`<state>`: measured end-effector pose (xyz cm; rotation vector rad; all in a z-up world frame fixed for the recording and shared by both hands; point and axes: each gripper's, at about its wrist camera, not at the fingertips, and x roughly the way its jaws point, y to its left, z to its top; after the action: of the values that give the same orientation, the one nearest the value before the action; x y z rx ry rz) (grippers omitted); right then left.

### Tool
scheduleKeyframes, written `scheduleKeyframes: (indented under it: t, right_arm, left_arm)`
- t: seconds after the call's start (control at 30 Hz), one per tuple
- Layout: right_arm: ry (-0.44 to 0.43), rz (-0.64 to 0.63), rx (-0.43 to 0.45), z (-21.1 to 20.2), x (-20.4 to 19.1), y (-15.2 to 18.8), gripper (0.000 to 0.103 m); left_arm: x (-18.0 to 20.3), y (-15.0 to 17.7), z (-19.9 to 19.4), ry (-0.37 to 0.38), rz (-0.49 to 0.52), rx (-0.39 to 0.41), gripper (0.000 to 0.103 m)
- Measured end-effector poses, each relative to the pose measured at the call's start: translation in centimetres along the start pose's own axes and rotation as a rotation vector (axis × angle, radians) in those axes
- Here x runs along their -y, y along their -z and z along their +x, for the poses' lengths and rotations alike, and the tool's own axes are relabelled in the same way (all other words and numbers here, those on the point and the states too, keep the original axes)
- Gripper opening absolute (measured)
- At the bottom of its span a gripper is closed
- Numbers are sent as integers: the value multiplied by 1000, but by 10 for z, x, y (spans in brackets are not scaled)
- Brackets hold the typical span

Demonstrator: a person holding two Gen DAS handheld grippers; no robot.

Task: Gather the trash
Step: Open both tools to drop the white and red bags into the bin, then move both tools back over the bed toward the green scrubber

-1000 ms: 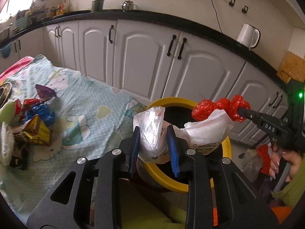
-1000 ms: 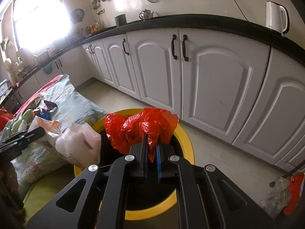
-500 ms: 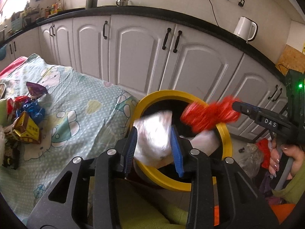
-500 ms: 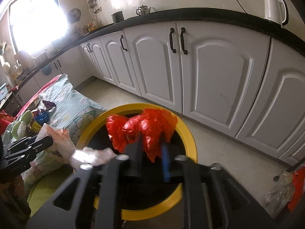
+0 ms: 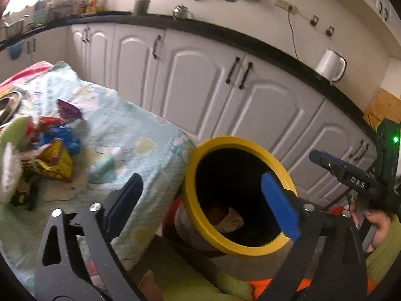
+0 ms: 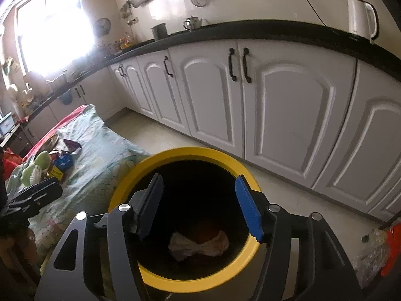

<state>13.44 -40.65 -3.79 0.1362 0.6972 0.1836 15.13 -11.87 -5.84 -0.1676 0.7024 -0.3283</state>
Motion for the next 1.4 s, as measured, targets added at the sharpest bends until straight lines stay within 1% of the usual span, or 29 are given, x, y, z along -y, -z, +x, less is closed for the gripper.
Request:
scheduleKeyframes:
  t: [0.17, 0.37, 0.5, 0.7, 0.8, 1.13, 1.4]
  right_arm:
    - [-41, -36, 26, -9, -22, -5, 63]
    - [-83, -95, 58, -21, -51, -13, 67]
    - [-103, -132, 73, -27, -69, -16, 70]
    - [-120, -179, 94, -33, -92, -20, 73]
    - [-146, -196, 102, -36, -105, -22, 74]
    - [-236, -248, 82, -33, -154, -20, 76]
    - [-291, -280, 61, -31, -188, -16, 78]
  left_arm:
    - [-14, -5, -25, -64, -21, 70, 92]
    - [-28, -9, -51, -111, -37, 136, 92]
    - [-35, -11, -63, -131, -46, 162, 92]
    - [-45, -11, -78, -155, -58, 196, 92]
    - [-50, -12, -85, -171, -63, 212, 92]
    - [-72, -9, -107, -240, -94, 263, 92]
    - [-92, -8, -122, -278, -132, 292, 92]
